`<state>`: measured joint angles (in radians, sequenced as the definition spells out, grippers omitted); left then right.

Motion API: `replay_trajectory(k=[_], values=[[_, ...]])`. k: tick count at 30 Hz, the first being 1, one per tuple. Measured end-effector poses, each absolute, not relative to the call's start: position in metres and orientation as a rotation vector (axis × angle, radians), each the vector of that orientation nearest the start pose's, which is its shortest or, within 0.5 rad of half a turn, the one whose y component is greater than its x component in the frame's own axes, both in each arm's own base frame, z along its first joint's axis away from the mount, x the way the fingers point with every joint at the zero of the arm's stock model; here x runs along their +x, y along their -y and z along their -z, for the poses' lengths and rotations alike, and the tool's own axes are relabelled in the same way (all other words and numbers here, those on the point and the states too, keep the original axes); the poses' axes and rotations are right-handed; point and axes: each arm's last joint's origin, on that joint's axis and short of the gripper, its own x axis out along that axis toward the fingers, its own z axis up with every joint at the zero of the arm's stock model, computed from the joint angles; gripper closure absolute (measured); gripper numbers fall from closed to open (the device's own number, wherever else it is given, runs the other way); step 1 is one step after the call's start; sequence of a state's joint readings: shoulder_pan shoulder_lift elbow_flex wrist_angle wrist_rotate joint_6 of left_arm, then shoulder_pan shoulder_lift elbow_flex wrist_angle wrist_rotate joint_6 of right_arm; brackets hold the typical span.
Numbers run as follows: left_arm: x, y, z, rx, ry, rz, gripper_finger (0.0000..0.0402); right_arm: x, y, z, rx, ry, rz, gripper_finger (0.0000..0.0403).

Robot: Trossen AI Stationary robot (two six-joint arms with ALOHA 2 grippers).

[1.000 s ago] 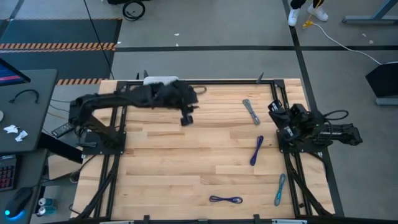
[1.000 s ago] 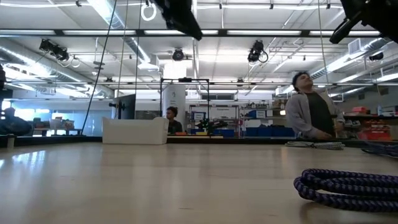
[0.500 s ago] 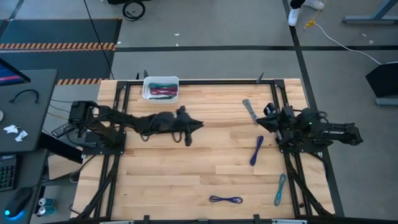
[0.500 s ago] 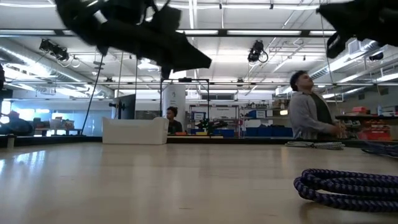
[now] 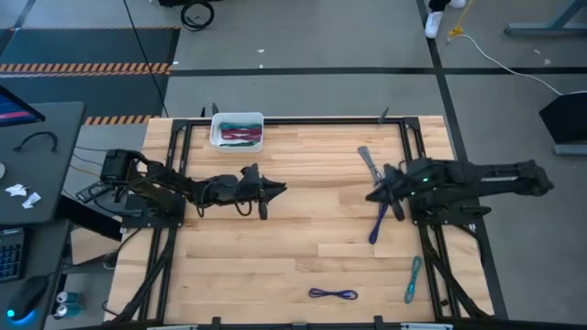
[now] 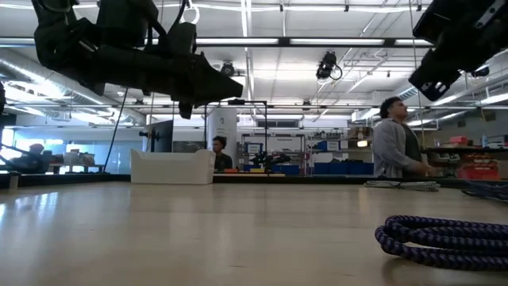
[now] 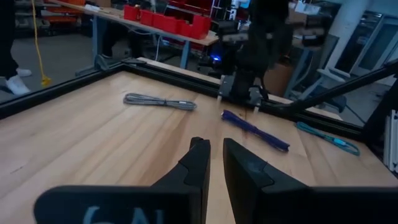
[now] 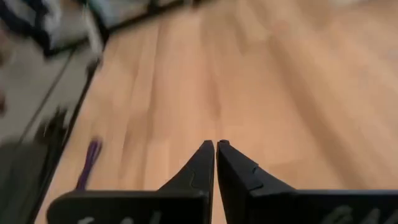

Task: Pick and place USB-C Cables
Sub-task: Put the top blue USB cable into the white bin

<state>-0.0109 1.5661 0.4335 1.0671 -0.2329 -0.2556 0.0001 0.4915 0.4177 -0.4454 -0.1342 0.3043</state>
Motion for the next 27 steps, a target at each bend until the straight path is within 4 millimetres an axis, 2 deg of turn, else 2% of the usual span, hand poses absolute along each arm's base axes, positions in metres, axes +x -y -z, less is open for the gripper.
replay_trajectory(k=[8,11,15,19,22,27], values=[[0.273,-0.004,-0.164,-0.233,-0.045,-0.230,0.0351,0.159,-0.031,-0.205,0.322,-0.845,-0.453,0.0380],[0.273,-0.004,-0.164,-0.217,-0.052,-0.229,0.0352,0.174,-0.040,-0.201,0.403,-0.852,-0.590,0.0380],[0.273,-0.004,-0.163,-0.205,-0.060,-0.230,0.0351,0.194,-0.042,-0.193,0.556,-0.885,-0.547,0.0379],[0.273,-0.004,-0.162,-0.199,-0.076,-0.232,0.0355,0.204,-0.042,-0.194,0.576,-1.038,-0.529,0.0372],[0.272,-0.004,-0.159,-0.195,-0.103,-0.234,0.0355,0.207,-0.043,-0.197,0.481,-1.190,-0.484,0.0358],[0.272,-0.004,-0.155,-0.190,-0.144,-0.238,0.0352,0.216,-0.048,-0.201,0.218,-1.377,-0.424,0.0313]])
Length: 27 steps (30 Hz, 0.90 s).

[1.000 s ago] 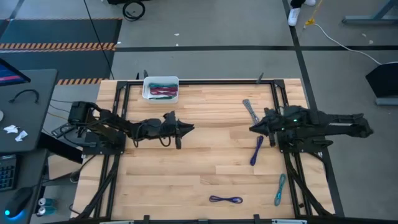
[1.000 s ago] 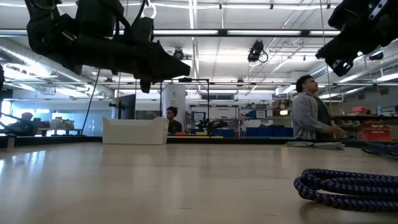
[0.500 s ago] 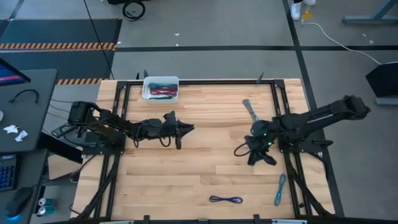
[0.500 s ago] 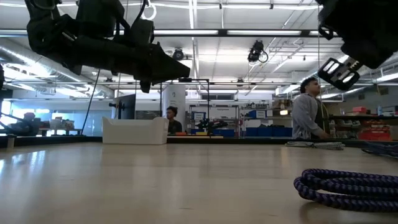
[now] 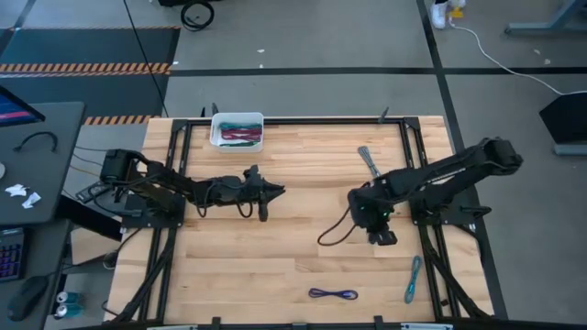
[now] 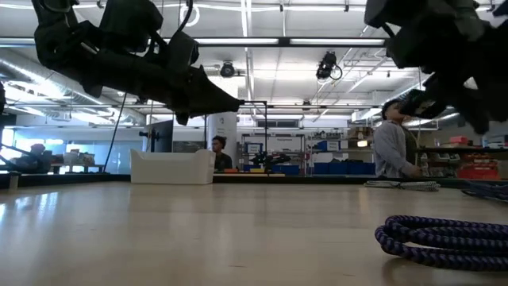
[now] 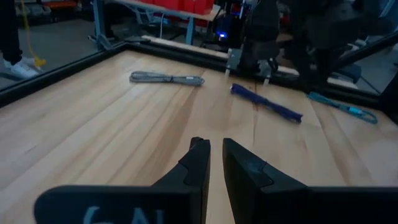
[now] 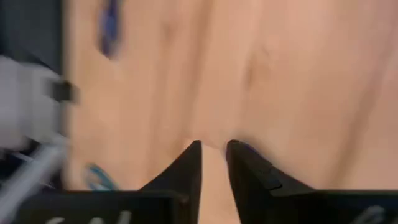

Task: Pick and place USB-C Cables
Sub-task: Put the top blue USB cable into the white bin

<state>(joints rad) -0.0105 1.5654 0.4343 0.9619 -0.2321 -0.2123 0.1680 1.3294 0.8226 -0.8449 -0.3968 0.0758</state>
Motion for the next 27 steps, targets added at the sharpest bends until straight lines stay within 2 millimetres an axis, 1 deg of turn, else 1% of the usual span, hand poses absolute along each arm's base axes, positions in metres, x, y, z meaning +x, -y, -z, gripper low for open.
replay_trajectory(k=[2,5,10,14,17,20,22,25,27], values=[[0.272,-0.004,-0.155,-0.191,-0.145,-0.238,0.0352,0.219,-0.051,-0.197,0.110,-1.427,-0.411,0.0290],[0.272,-0.004,-0.155,-0.190,-0.147,-0.238,0.0352,0.220,-0.058,-0.183,-0.042,-1.517,-0.427,0.0253],[0.272,-0.004,-0.154,-0.189,-0.157,-0.239,0.0351,0.216,-0.074,-0.162,-0.215,-1.661,-0.476,0.0192],[0.272,-0.004,-0.154,-0.177,-0.163,-0.238,0.0356,0.213,-0.087,-0.152,-0.405,-1.693,-0.439,0.0156],[0.272,-0.004,-0.154,-0.174,-0.163,-0.238,0.0360,0.213,-0.095,-0.145,-0.536,-1.691,-0.401,0.0139],[0.272,-0.004,-0.154,-0.175,-0.163,-0.238,0.0359,0.211,-0.101,-0.135,-0.597,-1.708,-0.396,0.0136],[0.272,-0.004,-0.154,-0.174,-0.163,-0.238,0.0358,0.210,-0.104,-0.128,-0.614,-1.718,-0.403,0.0143],[0.272,-0.004,-0.154,-0.175,-0.163,-0.238,0.0357,0.208,-0.105,-0.121,-0.625,-1.736,-0.414,0.0175],[0.272,-0.004,-0.154,-0.175,-0.163,-0.237,0.0357,0.208,-0.105,-0.120,-0.621,-1.740,-0.419,0.0212]])
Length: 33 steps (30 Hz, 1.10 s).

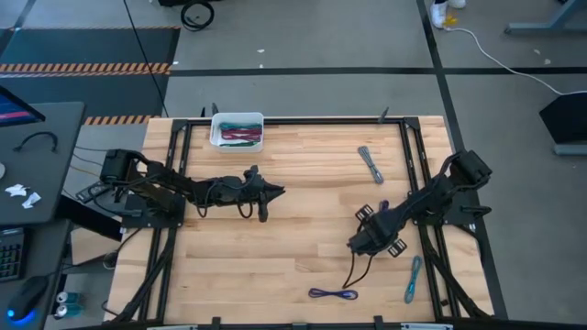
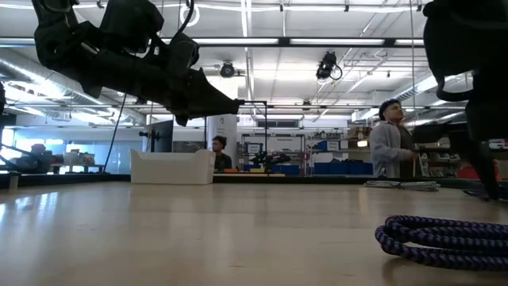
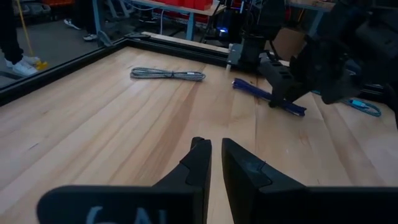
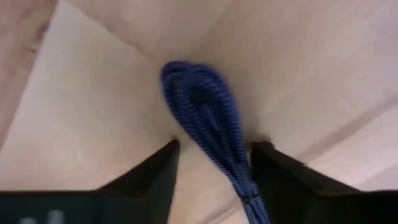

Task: Pick and place USB-C Cables
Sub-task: Put the top blue USB cable into the white bin

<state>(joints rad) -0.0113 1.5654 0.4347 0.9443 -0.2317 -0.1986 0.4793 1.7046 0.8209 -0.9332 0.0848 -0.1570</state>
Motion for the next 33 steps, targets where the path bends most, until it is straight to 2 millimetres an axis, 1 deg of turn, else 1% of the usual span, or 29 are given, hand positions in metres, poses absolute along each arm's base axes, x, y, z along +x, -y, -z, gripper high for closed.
replay_trajectory(k=[2,5,6,7,9,12,14,16,18,21,23,25,27,29,31,33], values=[[0.272,-0.003,-0.154,-0.174,-0.163,-0.234,0.0360,0.208,-0.106,-0.120,-0.612,-1.743,-0.426,0.0261],[0.272,-0.001,-0.154,-0.173,-0.163,-0.227,0.0363,0.207,-0.104,-0.122,-0.568,-1.744,-0.420,0.0346],[0.272,-0.001,-0.154,-0.173,-0.163,-0.227,0.0364,0.208,-0.103,-0.124,-0.550,-1.730,-0.415,0.0369],[0.272,0.000,-0.154,-0.173,-0.163,-0.225,0.0365,0.208,-0.101,-0.127,-0.539,-1.707,-0.404,0.0380],[0.272,0.001,-0.154,-0.172,-0.164,-0.221,0.0364,0.212,-0.098,-0.134,-0.519,-1.625,-0.327,0.0379],[0.272,0.001,-0.154,-0.172,-0.162,-0.218,0.0361,0.223,-0.090,-0.155,-0.448,-1.408,-0.174,0.0373],[0.272,0.002,-0.154,-0.172,-0.158,-0.217,0.0361,0.228,-0.082,-0.164,-0.370,-1.241,-0.101,0.0383],[0.272,0.002,-0.154,-0.171,-0.159,-0.217,0.0362,0.233,-0.072,-0.171,-0.268,-1.023,-0.047,0.0384],[0.272,0.002,-0.154,-0.170,-0.157,-0.216,0.0365,0.238,-0.059,-0.173,-0.172,-0.785,0.005,0.0384],[0.272,0.002,-0.154,-0.170,-0.157,-0.216,0.0368,0.241,-0.039,-0.167,-0.053,-0.445,0.060,0.0384],[0.272,0.002,-0.154,-0.170,-0.156,-0.216,0.0369,0.243,-0.028,-0.169,0.006,-0.213,0.088,0.0384],[0.272,0.002,-0.154,-0.169,-0.156,-0.216,0.0367,0.246,-0.018,-0.170,0.036,-0.054,0.122,0.0384],[0.272,0.002,-0.155,-0.151,-0.153,-0.214,0.0361,0.252,-0.013,-0.170,0.045,0.040,0.134,0.0384],[0.272,0.003,-0.156,-0.123,-0.150,-0.198,0.0350,0.263,-0.012,-0.173,0.040,0.095,0.103,0.0384],[0.273,0.003,-0.157,-0.118,-0.132,-0.172,0.0330,0.275,-0.011,-0.172,0.034,0.099,0.076,0.0384],[0.273,0.004,-0.159,-0.119,-0.121,-0.137,0.0300,0.285,-0.012,-0.170,0.018,0.088,0.075,0.0384]])
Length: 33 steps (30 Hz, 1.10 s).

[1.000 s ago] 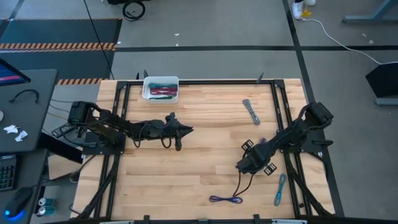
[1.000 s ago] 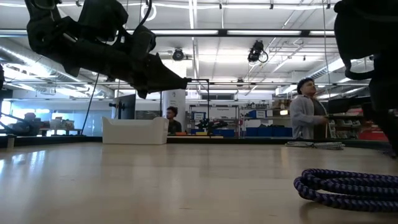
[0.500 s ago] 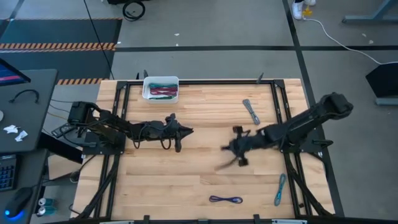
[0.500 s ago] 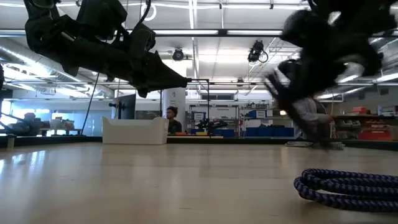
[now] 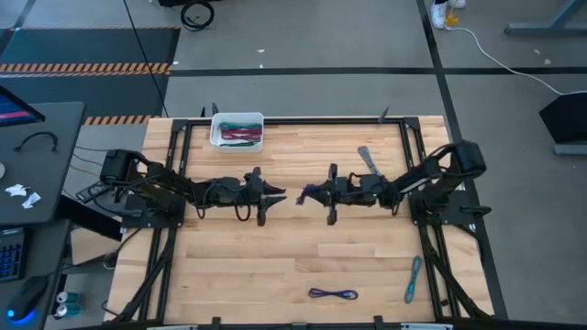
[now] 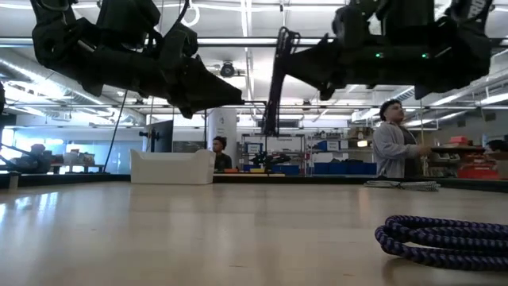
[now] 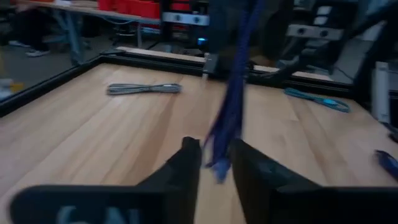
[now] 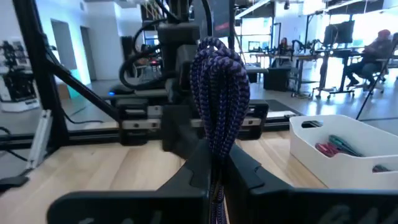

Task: Pick and place USB-C Cables
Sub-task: Put the top blue USB cable into the white bin

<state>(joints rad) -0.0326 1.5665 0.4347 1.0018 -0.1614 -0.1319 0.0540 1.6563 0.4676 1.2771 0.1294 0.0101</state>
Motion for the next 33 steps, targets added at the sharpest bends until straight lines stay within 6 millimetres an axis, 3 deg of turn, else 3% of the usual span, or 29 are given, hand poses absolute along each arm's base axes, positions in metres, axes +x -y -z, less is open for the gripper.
replay_trajectory(k=[9,14,26,33], values=[[0.273,0.006,-0.162,-0.092,-0.088,-0.066,0.0123,0.309,-0.009,-0.171,-0.019,0.103,0.090,0.0384],[0.274,0.003,-0.163,-0.083,-0.083,-0.134,0.0091,0.310,-0.006,-0.177,-0.020,0.127,0.085,0.0384],[0.320,0.005,-0.163,-0.001,-0.125,-0.131,0.0178,0.310,-0.005,-0.179,-0.019,0.147,0.079,0.0384],[0.324,0.005,-0.164,0.010,-0.139,-0.131,0.0299,0.310,-0.006,-0.179,-0.006,0.147,0.076,0.0378]])
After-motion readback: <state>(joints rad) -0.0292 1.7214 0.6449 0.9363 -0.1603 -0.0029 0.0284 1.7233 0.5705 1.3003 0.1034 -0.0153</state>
